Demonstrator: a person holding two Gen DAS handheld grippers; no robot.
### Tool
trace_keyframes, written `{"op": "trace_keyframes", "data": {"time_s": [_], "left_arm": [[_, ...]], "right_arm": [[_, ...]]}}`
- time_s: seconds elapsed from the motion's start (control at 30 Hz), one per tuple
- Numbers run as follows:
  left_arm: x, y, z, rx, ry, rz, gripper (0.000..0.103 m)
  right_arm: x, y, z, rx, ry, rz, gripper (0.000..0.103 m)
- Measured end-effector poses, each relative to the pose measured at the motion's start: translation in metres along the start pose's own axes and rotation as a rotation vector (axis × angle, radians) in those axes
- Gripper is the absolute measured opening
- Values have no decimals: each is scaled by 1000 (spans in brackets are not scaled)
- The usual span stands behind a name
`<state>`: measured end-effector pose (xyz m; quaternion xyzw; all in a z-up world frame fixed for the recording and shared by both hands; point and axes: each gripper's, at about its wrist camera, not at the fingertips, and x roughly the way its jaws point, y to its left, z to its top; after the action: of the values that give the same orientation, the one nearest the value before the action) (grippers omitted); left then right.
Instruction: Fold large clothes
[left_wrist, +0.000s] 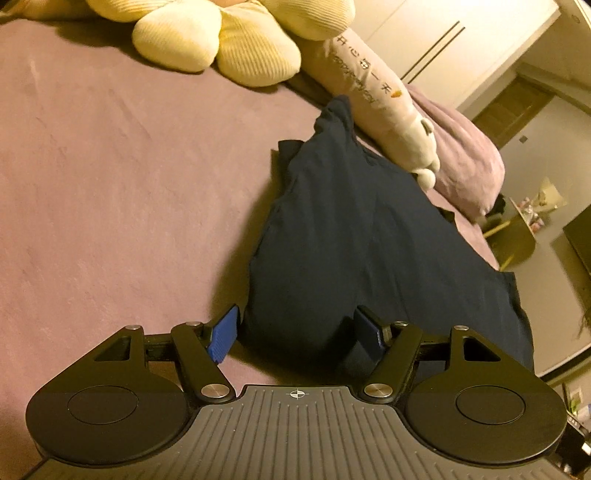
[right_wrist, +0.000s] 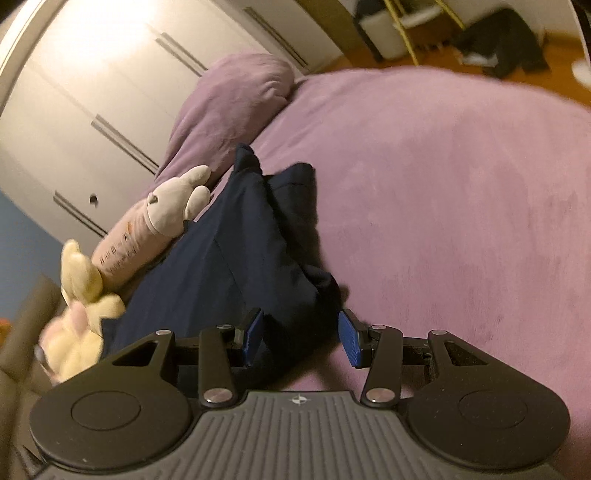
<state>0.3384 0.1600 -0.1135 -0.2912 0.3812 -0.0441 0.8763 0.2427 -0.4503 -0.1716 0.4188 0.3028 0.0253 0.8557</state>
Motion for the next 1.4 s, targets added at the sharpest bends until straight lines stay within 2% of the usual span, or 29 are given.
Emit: {"op": "trace_keyframes", "data": {"time_s": [0.2, 0.27, 0.37, 0.47, 0.53, 0.63, 0.73, 0.9, 1.07, 1.17, 1.27, 1.3, 1.4], "left_arm": [[13, 2, 0, -52, 4, -5, 71], [18, 3, 0, -72, 4, -5, 70], [23, 4, 0, -81, 9, -11, 64], [23, 0, 1, -67, 13, -18, 52], [20, -4, 2, -45, 8, -24, 40], [9, -11, 5, -28, -13, -39, 33], [-11, -16, 9, -23, -48, -84, 31], [-57, -27, 6, 18, -80, -137, 30], [-119, -18, -34, 72, -43, -146, 30], [-147, -4, -71, 61, 12, -100, 31], [-160, 10, -101, 33, 45, -49, 34], [-162, 12, -106, 29, 43, -32, 40], [-170, 17, -109, 26, 23, 48, 44]], "right_arm": [[17, -18, 2, 222, -10, 70, 46], [26, -18, 3, 255, -10, 76, 46], [36, -13, 4, 264, -15, 86, 45], [41, -11, 5, 267, -17, 87, 34], [39, -6, 5, 230, -24, 66, 28], [32, 7, 4, 186, -46, 42, 21], [20, 15, 7, 176, -59, 66, 18], [-7, 24, 7, 145, -50, 89, 17], [-59, 19, -12, 118, -18, 100, 17], [-94, 11, -38, 111, 24, 77, 17], [-123, 5, -67, 73, 52, 14, 18], [-129, 3, -73, 81, 59, 4, 19], [-142, 3, -78, 36, 59, -60, 27]]}}
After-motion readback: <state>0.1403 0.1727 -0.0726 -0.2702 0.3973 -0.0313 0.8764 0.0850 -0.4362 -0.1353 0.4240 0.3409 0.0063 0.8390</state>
